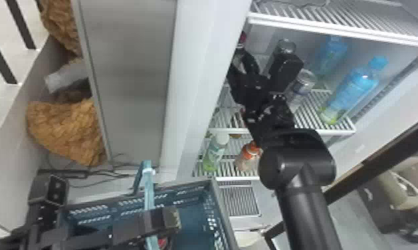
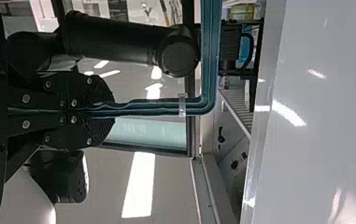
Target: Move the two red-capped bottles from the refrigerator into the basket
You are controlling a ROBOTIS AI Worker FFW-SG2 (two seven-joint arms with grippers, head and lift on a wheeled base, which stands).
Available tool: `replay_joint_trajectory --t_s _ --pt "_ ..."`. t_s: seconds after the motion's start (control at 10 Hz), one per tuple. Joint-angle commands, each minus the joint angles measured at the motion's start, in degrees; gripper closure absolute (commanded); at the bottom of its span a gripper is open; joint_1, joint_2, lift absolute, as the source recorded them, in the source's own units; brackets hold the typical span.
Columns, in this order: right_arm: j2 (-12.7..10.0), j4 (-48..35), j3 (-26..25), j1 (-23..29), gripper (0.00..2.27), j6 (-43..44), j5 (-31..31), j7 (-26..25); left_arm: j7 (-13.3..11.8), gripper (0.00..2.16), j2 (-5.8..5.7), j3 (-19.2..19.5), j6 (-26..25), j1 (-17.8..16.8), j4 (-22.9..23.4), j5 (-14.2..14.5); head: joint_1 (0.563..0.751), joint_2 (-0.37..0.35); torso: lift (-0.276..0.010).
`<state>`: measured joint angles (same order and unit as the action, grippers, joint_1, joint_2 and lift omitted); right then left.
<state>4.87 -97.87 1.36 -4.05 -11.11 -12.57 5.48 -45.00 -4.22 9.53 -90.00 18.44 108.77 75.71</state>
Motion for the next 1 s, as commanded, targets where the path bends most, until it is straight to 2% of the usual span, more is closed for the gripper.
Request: replay_joint_trajectory --t_s 0.0,0.6,0.9 --pt "0.3 -3.4 0.1 2.1 1.28 -0.3 -0.9 0.1 0.0 1.2 0.0 0.0 0.0 0.1 0.0 -0.1 0.695 -0.248 0.0" --pt "1.6 -18.6 -0.3 12.5 1.28 -7.0 -5.1 0.0 0.0 1.2 0.0 0.0 0.0 0.4 0.0 0.2 0.695 -0.245 0.0" --pt "2.0 -27.5 -2.7 19.5 1.28 -10.0 -7.1 0.1 0.1 1.2 0.09 0.0 0.0 0.4 0.0 0.2 0.695 -0.254 0.0"
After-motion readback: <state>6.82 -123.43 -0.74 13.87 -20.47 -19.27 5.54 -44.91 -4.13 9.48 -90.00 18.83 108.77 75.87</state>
